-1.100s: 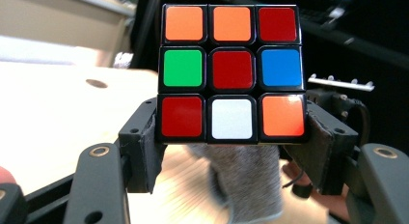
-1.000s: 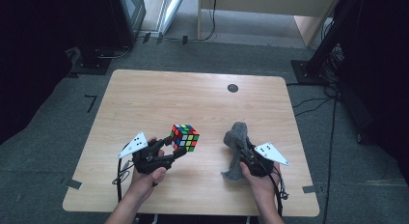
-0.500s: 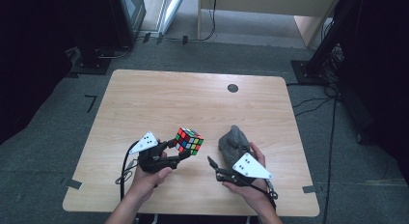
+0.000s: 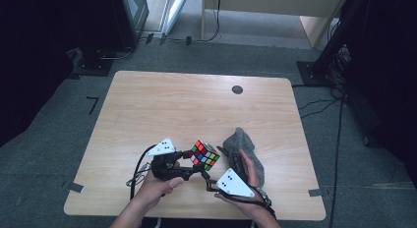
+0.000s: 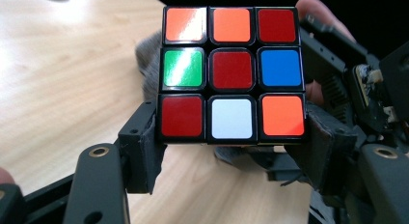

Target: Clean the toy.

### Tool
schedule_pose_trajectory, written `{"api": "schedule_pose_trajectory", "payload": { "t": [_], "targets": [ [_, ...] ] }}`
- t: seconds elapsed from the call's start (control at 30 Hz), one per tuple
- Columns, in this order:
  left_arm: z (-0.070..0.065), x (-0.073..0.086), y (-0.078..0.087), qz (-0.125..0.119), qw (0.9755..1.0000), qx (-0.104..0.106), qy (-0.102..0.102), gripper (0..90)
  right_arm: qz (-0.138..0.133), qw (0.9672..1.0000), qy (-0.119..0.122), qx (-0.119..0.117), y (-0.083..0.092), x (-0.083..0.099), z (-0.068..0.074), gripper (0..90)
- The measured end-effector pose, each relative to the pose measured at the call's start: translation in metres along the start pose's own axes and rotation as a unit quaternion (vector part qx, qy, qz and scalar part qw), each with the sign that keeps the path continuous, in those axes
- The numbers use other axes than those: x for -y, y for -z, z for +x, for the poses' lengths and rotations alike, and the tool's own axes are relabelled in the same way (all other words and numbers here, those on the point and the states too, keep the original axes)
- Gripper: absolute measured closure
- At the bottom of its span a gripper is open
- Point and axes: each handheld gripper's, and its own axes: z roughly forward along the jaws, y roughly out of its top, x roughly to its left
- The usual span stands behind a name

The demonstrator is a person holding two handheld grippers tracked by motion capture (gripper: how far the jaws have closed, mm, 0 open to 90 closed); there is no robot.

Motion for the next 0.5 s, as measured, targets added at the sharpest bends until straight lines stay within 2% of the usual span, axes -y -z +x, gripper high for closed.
{"api": "schedule_pose_trajectory", "payload": {
  "t": [0.07,0.13,0.27,0.37,0.5],
  "targets": [
    [0.000,0.001,-0.002,0.004,1.0000,0.007,0.002,34.5,0.003,0.9999,0.013,0.005,0.000,0.001,0.002,22.0],
    [0.000,0.001,-0.002,0.001,0.9999,0.012,0.001,34.5,0.004,0.9998,0.020,0.001,0.000,0.002,0.003,32.2],
    [0.001,0.001,-0.002,0.002,0.9999,0.014,0.001,34.3,0.007,0.9994,0.035,-0.002,0.000,0.001,0.005,33.4],
    [0.001,0.001,-0.001,-0.008,0.9999,0.009,-0.007,33.2,0.010,0.9998,0.015,-0.007,0.000,0.001,0.003,34.0],
    [0.003,-0.001,0.009,-0.041,0.9989,-0.017,-0.014,27.9,0.030,0.9995,-0.007,-0.003,0.001,0.005,-0.007,34.1]
  ]
}}
